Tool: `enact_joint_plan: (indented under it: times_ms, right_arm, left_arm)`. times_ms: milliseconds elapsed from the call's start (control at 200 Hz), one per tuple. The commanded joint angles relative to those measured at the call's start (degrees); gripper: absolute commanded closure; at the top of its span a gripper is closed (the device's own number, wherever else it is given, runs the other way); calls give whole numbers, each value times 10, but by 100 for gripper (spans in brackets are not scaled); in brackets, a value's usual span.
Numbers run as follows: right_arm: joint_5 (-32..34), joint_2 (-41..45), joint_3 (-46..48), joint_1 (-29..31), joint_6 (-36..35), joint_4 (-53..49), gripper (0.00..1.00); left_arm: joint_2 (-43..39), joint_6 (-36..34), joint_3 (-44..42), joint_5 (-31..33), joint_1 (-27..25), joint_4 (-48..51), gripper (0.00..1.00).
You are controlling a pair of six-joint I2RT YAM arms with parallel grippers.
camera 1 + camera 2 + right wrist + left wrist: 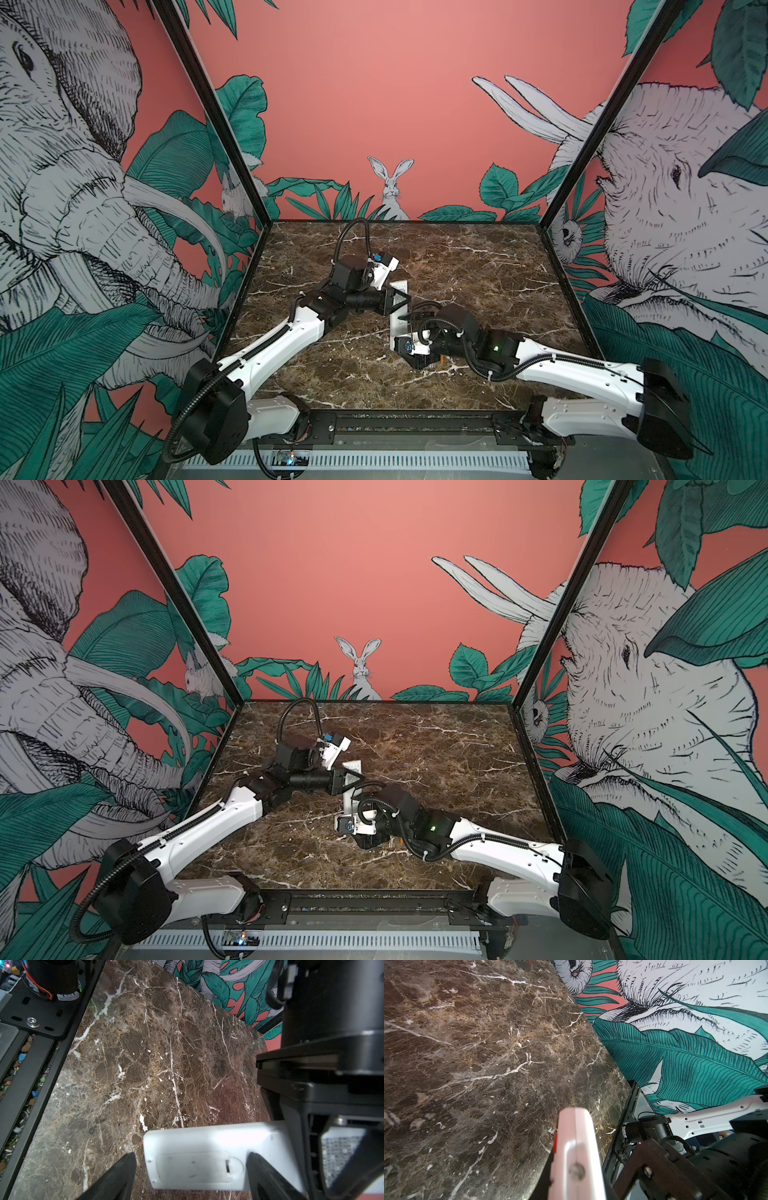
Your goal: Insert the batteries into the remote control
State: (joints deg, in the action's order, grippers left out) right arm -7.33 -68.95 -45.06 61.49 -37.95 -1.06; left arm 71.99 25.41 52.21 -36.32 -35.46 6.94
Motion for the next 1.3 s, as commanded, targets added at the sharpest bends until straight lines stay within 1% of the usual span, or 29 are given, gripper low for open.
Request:
enact_joint_plan:
  times_ms: [0,275,605,835,935,1045,1290]
  right_arm:
    - [0,-13,15,2,3,12,15]
    - [-20,-11,32,1,19,10,18]
    - [-12,-12,39,1,24,14,20]
    - [51,-32,31,2,32,11,19]
    - [60,-35,29,1,34,11,18]
    - [57,-38,27,1,36,11,18]
    - [13,-61,13,1,33,-15,20]
  left_arm:
    - [-22,8,5,-39,-6,-19,100]
    - [-35,18,2,-43,-6,-30,100]
    - [-37,29,-4,-53,-6,-45,100]
    - [-39,29,-5,-61,-6,-47,100]
    - [-38,29,-5,-64,-6,-47,100]
    - [-40,29,-5,-65,-6,-50,100]
    - [-41,31,-9,-69,-6,-54,100]
